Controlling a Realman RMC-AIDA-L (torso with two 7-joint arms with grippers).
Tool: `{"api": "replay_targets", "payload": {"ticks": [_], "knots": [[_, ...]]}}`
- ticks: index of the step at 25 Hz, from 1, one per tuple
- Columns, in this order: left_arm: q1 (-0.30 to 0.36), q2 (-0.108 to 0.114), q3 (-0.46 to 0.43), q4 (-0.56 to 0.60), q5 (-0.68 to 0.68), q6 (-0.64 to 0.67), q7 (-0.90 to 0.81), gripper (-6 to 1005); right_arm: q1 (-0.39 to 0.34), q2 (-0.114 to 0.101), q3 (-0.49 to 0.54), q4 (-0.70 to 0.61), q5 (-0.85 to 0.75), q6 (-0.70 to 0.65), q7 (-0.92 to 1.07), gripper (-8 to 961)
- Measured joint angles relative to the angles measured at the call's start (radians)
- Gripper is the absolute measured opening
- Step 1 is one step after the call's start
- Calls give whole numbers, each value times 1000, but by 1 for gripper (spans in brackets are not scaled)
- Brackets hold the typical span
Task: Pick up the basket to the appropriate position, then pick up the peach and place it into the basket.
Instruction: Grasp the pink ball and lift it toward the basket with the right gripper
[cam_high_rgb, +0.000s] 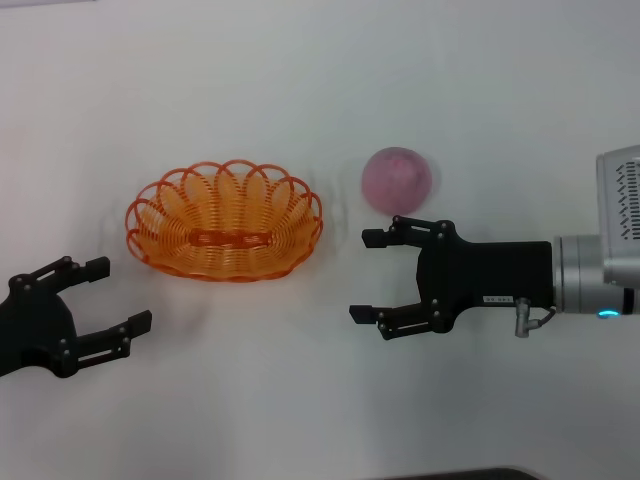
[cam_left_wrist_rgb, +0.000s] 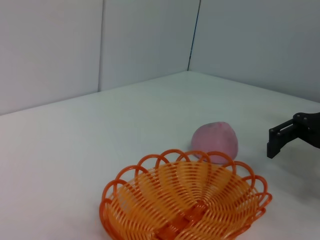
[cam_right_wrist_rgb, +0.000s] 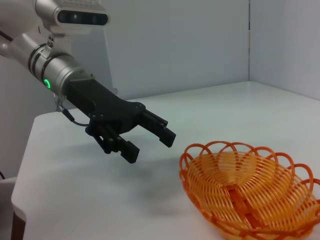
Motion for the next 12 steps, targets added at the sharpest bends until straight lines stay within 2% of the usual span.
{"api": "replay_targets", "payload": {"ticks": [5, 12], "knots": [[-2, 1, -1, -2, 0, -2, 2, 864, -9, -3, 5, 0, -1, 0, -6, 949], [-5, 1, -1, -2, 0, -3, 2, 863, -52, -22, 53, -33, -3, 4, -2, 949]]}}
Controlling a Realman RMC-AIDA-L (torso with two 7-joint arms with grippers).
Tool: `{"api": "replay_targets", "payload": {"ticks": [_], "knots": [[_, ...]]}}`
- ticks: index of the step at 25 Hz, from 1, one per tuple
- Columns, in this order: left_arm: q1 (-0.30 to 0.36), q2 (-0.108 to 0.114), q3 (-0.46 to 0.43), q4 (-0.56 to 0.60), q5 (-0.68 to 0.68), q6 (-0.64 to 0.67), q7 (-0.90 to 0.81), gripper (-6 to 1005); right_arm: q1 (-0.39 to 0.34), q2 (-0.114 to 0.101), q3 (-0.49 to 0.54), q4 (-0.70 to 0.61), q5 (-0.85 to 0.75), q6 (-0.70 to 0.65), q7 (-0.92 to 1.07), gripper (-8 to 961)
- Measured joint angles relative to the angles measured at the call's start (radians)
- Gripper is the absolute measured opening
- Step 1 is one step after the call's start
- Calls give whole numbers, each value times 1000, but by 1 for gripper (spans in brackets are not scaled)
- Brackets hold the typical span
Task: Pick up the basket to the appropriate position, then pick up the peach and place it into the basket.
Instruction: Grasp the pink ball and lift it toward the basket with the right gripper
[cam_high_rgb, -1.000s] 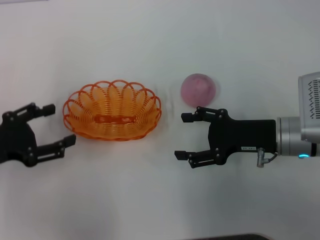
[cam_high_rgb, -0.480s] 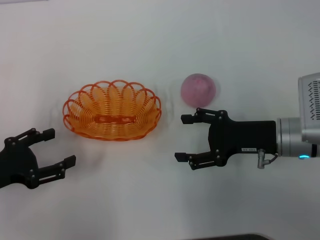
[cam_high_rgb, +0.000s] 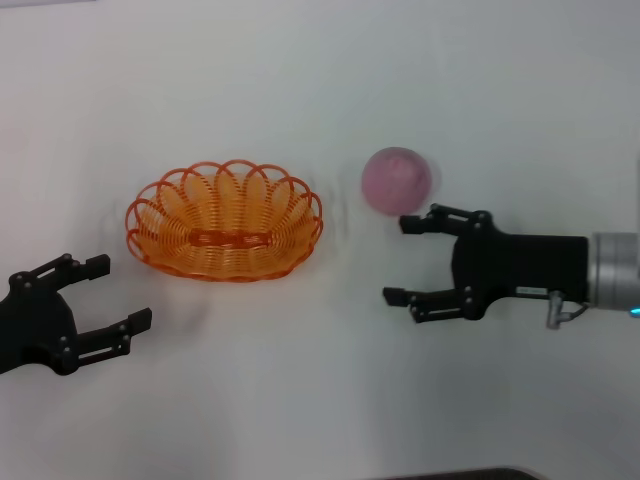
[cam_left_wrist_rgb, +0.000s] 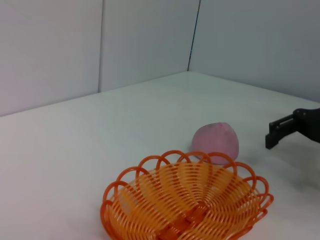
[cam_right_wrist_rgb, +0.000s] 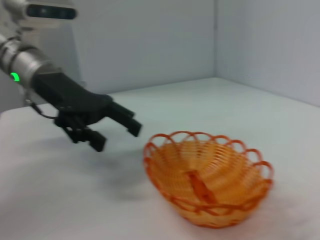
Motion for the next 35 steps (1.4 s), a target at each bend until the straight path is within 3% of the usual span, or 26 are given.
{"api": "replay_targets", "payload": {"ticks": [8, 15, 22, 30, 35], "knots": [[3, 0, 0, -2, 0, -13, 1, 863, -27, -4, 32, -47, -4, -7, 69, 949], [4, -1, 0, -17, 0, -31, 1, 863, -1, -7, 33, -284, -191, -43, 614, 949], [2, -2, 5, -17, 0, -31, 1, 864, 111, -24, 83, -340, -433, -94, 957, 947], [-3, -1, 7, -17, 20, -34, -2, 863, 221, -23, 111, -500, -635, -225, 975, 940], [-3, 0, 4, -25, 24, -37, -1, 864, 326, 2, 90, -565, -827, -256, 945, 936]]}}
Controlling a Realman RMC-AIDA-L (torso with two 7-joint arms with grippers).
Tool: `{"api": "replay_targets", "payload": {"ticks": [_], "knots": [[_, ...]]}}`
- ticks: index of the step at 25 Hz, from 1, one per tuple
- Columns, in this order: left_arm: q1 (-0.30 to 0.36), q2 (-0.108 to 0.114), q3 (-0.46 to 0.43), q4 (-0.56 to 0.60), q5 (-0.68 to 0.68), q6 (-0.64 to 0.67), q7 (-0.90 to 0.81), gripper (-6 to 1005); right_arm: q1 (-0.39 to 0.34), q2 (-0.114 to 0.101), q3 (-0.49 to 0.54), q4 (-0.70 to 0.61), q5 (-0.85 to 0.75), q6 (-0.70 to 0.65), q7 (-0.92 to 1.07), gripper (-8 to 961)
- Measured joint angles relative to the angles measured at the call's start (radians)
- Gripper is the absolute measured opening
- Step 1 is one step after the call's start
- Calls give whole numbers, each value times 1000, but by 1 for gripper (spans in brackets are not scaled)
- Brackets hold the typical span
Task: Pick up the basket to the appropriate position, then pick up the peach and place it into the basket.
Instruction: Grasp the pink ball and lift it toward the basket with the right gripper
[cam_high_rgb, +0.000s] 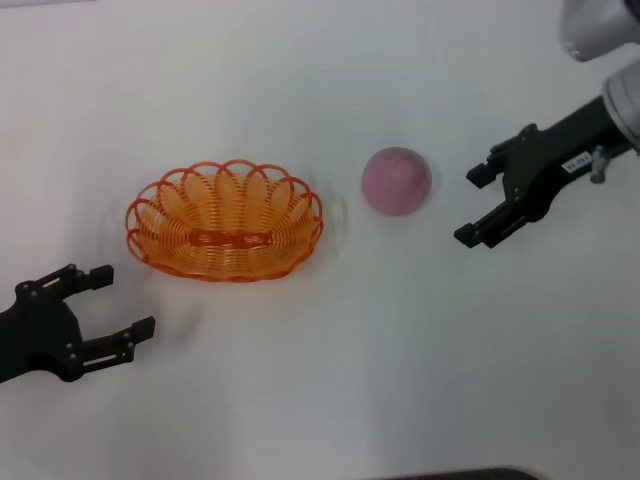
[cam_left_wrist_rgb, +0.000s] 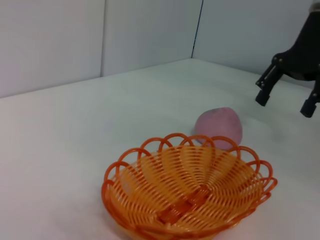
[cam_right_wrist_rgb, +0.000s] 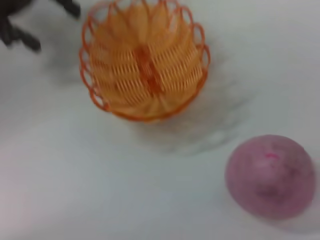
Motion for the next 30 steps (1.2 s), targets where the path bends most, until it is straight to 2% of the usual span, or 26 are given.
{"api": "replay_targets", "payload": {"ticks": [4, 10, 15, 30], "knots": [[5, 0, -2, 0, 0, 8, -1, 864, 66, 15, -18, -3, -91, 10, 1, 933], [7, 0, -5, 0, 0, 9, -3, 864, 96, 25, -100, -5, -98, 69, 13, 928], [7, 0, -5, 2, 0, 9, -4, 863, 103, 29, -175, -5, -92, 128, 46, 924], [7, 0, -5, 1, 0, 3, -6, 862, 94, 31, -283, 31, -1, 263, 70, 912]]}}
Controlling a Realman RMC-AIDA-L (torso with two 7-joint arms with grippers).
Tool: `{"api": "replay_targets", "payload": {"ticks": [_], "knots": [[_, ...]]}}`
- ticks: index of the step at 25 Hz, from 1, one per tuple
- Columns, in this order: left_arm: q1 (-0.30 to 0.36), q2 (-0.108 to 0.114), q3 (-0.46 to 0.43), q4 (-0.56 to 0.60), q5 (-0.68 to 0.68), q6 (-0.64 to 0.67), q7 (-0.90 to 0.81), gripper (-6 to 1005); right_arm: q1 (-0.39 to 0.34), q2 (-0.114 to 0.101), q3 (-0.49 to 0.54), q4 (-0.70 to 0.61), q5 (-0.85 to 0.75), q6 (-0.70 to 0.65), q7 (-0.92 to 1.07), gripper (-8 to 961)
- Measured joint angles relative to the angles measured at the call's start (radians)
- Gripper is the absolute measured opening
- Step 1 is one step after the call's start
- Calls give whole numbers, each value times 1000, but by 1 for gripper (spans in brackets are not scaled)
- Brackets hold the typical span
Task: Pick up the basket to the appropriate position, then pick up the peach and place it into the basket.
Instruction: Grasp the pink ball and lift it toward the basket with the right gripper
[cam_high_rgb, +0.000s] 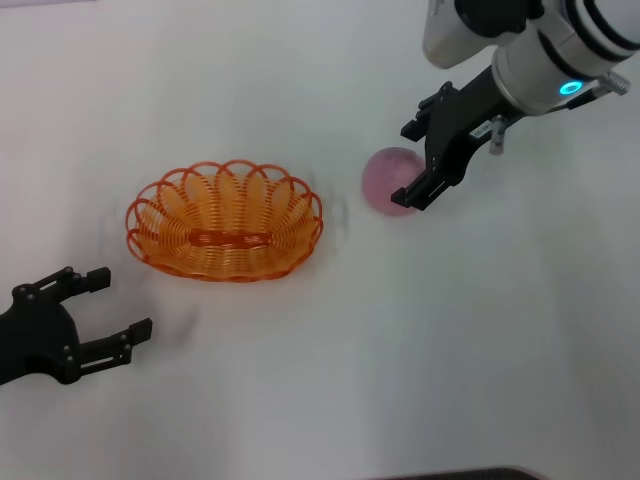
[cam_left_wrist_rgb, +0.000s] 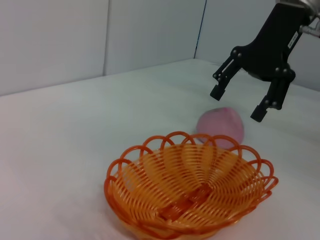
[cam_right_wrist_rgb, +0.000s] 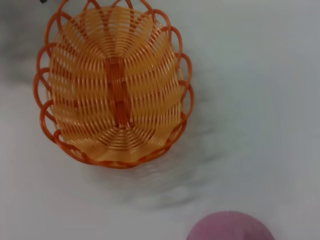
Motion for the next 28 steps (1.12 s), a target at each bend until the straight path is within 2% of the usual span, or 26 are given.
{"api": "replay_targets", "payload": {"ticks": [10, 28], "knots": [[-1, 0, 3, -1, 0, -1, 0, 860, 8, -2, -59, 86, 16, 109, -1, 903], [1, 0, 0, -1, 0, -1, 0, 860, 4, -2, -91, 96, 22, 127, 6, 889]]}}
